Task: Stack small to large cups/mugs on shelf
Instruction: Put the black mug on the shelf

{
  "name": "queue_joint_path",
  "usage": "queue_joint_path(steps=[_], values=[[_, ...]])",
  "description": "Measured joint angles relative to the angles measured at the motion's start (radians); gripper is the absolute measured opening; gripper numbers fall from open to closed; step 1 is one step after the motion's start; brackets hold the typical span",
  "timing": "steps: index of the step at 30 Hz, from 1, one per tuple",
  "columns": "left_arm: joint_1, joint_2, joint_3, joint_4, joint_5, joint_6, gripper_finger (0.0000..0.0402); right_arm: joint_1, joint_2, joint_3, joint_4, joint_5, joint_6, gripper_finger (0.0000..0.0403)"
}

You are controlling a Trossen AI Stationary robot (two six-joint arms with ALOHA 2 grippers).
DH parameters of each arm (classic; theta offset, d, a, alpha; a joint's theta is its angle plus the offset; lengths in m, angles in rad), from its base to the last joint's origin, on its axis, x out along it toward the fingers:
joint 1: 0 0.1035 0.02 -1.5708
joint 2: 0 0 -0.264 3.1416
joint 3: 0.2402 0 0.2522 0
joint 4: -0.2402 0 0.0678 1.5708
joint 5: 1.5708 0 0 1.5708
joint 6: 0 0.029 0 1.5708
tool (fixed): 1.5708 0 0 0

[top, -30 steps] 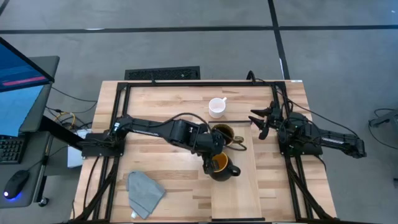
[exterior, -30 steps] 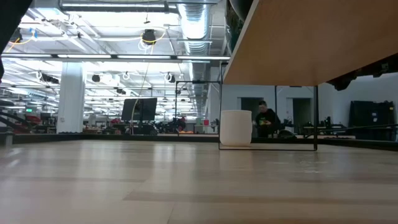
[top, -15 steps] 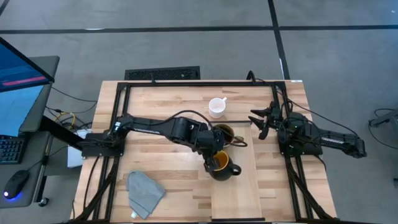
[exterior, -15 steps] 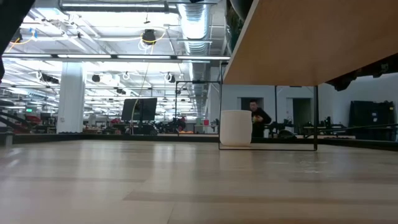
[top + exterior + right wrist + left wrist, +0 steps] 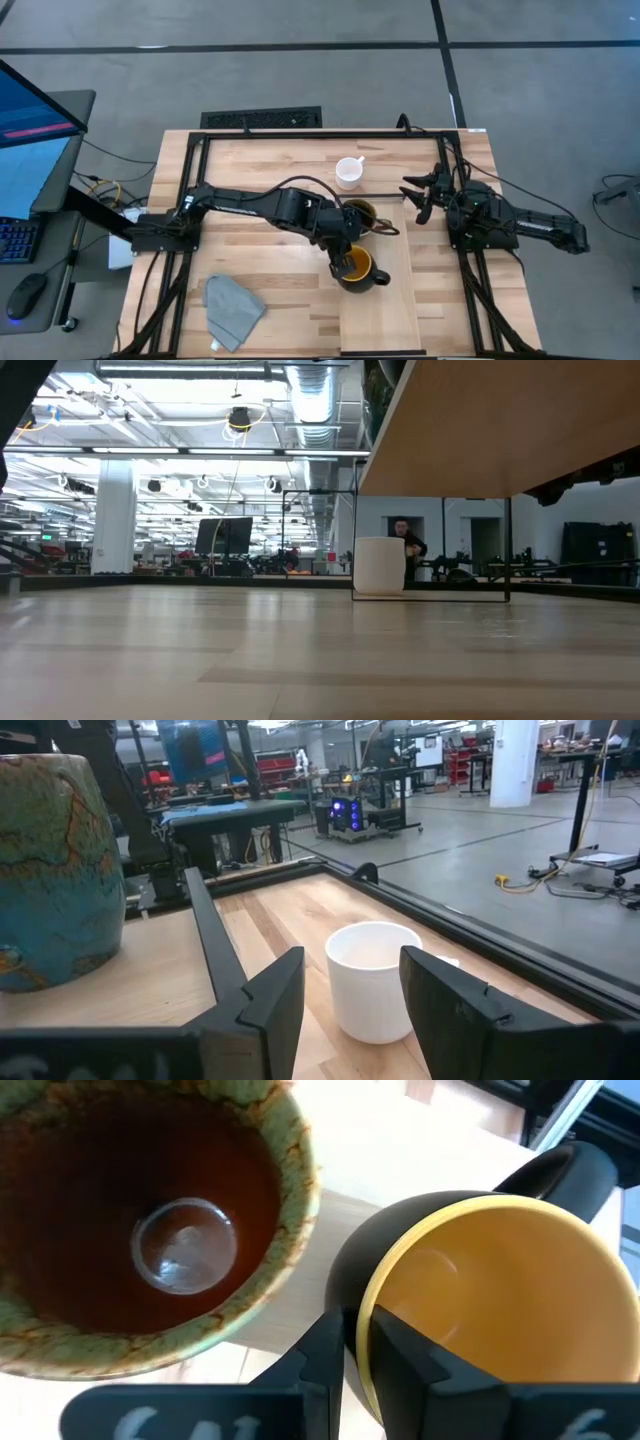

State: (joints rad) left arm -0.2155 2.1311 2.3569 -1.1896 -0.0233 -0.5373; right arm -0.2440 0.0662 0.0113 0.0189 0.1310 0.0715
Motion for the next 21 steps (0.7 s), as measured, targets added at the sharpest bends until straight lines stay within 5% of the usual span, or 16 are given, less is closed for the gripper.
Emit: queue_joint_path(steps=[21], values=[[0.008,0.000,-0.002,0.029,0.062,-0.013,0.0075,0.000,0.000,0.000,0.000,0.000,0.000,0.0189]])
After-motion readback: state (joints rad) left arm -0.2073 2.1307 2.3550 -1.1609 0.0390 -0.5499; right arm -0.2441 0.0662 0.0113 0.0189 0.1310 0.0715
